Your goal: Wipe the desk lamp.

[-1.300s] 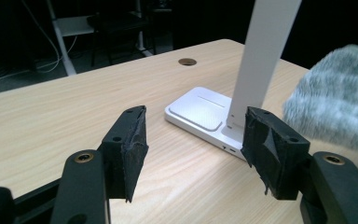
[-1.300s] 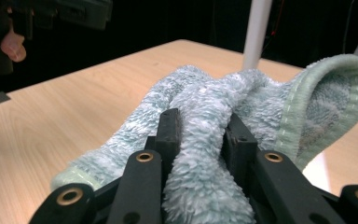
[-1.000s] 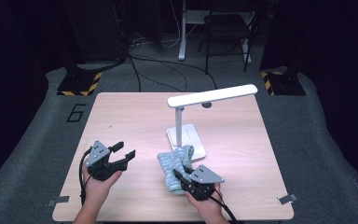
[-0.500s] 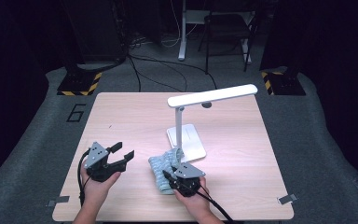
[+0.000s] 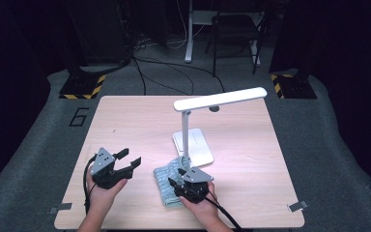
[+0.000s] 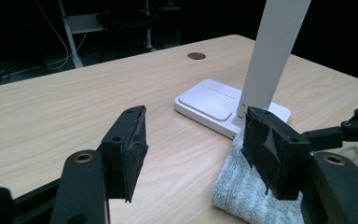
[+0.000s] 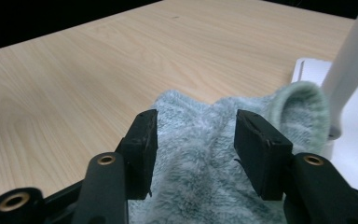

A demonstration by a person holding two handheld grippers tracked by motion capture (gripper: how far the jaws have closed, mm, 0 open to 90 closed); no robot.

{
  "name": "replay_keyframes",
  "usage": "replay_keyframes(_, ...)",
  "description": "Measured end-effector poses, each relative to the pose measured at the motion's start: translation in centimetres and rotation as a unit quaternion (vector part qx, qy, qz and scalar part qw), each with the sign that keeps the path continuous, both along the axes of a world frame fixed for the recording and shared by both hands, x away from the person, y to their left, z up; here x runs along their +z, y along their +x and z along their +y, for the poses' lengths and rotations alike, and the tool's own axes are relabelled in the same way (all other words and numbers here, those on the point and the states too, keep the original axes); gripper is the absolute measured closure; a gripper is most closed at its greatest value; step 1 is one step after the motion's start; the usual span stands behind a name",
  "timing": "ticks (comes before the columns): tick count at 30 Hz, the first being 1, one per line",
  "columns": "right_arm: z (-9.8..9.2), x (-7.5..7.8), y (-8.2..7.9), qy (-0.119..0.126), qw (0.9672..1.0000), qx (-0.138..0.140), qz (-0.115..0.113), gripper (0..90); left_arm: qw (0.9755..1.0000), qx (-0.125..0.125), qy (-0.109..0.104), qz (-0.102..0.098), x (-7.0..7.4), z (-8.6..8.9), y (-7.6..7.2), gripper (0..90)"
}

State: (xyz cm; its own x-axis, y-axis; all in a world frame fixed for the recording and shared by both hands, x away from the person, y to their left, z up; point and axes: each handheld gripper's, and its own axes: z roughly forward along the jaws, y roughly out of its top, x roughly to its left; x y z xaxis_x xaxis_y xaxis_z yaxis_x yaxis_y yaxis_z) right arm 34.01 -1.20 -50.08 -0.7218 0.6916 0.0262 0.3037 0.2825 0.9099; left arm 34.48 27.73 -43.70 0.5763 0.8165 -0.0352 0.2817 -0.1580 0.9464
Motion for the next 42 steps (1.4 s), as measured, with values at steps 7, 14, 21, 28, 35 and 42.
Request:
replay_keyframes(7,-2.1,2.0,-0.7,0.018,0.9995,-0.015,-0.020,47.2,0.9999,-0.009,0.006,0.002,-0.5,-1.0,0.0,37.2)
replay_keyframes(14,-4.8,3.6,-1.7,0.016,0.9978,-0.035,-0.053,45.6,0.9996,-0.020,0.019,0.009,-1.0,-2.2,-0.1,35.1)
replay_keyframes(21,-8.1,4.7,-3.1,0.013,0.9944,-0.074,-0.074,45.6,0.9995,-0.022,0.015,0.019,-1.4,-3.4,-0.3,33.9)
replay_keyframes(28,-11.3,4.7,-4.1,0.031,0.9902,-0.109,-0.081,45.4,0.9989,-0.032,0.019,0.029,-2.2,-5.4,-0.4,32.5)
replay_keyframes(35,-12.6,4.1,-4.4,0.038,0.9867,-0.135,-0.084,45.5,0.9978,-0.042,0.034,0.037,-3.5,-7.5,-0.5,30.7)
replay_keyframes(42,-12.1,3.2,-4.3,0.028,0.9872,-0.135,-0.081,45.9,0.9955,-0.062,0.037,0.061,-5.4,-8.3,-0.2,27.9)
